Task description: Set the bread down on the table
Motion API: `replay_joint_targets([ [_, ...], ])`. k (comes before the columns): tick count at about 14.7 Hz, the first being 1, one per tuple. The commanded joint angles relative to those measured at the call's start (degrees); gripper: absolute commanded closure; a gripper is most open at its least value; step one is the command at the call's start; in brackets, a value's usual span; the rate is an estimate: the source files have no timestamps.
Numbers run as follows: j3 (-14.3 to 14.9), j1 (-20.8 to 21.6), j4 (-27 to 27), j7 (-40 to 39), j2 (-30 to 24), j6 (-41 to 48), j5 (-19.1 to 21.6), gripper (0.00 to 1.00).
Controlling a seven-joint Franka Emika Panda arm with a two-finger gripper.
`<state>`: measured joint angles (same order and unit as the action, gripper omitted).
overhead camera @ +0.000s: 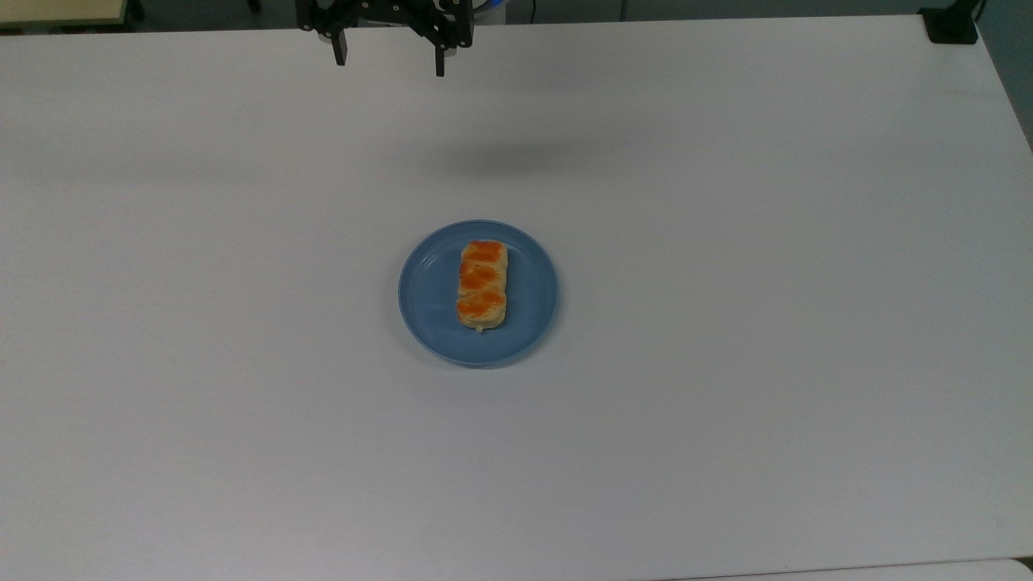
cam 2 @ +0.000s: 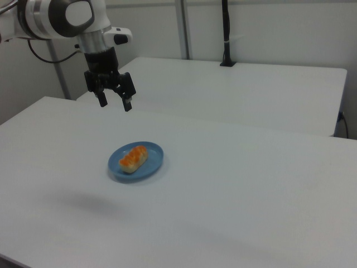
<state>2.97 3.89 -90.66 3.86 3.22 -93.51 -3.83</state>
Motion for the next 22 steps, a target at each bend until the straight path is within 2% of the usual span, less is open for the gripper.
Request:
replay_joint_targets([
  [1, 0.1, 0.2, -0.9, 0.4, -1.7, 2.0, 0.1, 0.0],
  [12, 0.0, 0.3, -0.7, -1.2, -0.3, -1.0, 1.6, 0.0],
  [16, -0.6, 0.9, -0.7, -0.6, 4.0, -6.3, 2.4, 0.0],
  [19, -0.6, 3.8, -0.7, 0.4, 7.7, -8.3, 1.8, 0.0],
  [22, -0.6, 4.0, -0.7, 1.7, 11.8, -13.2, 1.9, 0.0],
])
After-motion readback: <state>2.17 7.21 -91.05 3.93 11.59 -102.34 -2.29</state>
